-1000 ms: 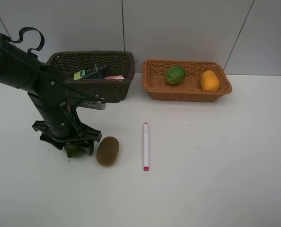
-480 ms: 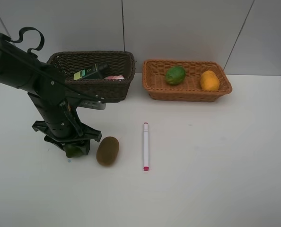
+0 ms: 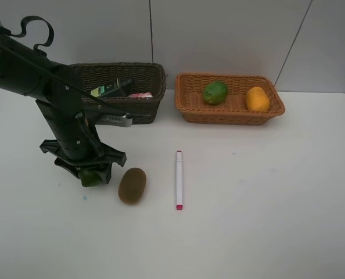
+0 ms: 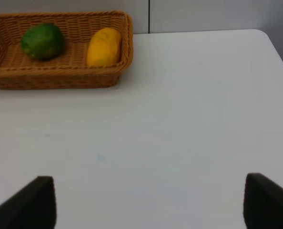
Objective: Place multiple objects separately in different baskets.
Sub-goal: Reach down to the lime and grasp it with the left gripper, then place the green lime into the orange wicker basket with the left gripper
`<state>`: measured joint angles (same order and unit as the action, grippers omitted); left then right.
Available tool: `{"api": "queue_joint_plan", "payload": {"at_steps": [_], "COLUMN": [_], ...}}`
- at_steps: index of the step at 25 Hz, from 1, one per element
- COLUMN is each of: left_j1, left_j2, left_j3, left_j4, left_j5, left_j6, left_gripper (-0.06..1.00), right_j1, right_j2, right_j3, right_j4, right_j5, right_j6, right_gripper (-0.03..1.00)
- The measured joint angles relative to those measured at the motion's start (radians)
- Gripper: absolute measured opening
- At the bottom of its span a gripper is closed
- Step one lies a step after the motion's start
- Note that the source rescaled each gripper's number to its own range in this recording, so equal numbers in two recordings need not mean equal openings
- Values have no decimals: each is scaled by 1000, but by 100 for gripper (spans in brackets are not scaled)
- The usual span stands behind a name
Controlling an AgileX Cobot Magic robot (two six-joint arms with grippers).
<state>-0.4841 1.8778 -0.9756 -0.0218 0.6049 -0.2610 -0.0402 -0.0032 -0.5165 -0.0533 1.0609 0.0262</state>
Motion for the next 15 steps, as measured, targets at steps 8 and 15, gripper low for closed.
{"api": "queue_joint_plan", "payload": {"at_steps": [8,15], "left_j1": [0,0], "left_j2": [-157,-234], "left_j3": [-131,-318], "left_j4": [0,0], "left_j5": [180,343], "left_j6": [1,35], "left_gripper": [65,65], "right_j1": [0,0], "right_j2": [0,0], "right_j3": [0,0], "right_j4": [0,0], "right_j5": [0,0], "right_j6": [0,1], "right_gripper": [98,98]}}
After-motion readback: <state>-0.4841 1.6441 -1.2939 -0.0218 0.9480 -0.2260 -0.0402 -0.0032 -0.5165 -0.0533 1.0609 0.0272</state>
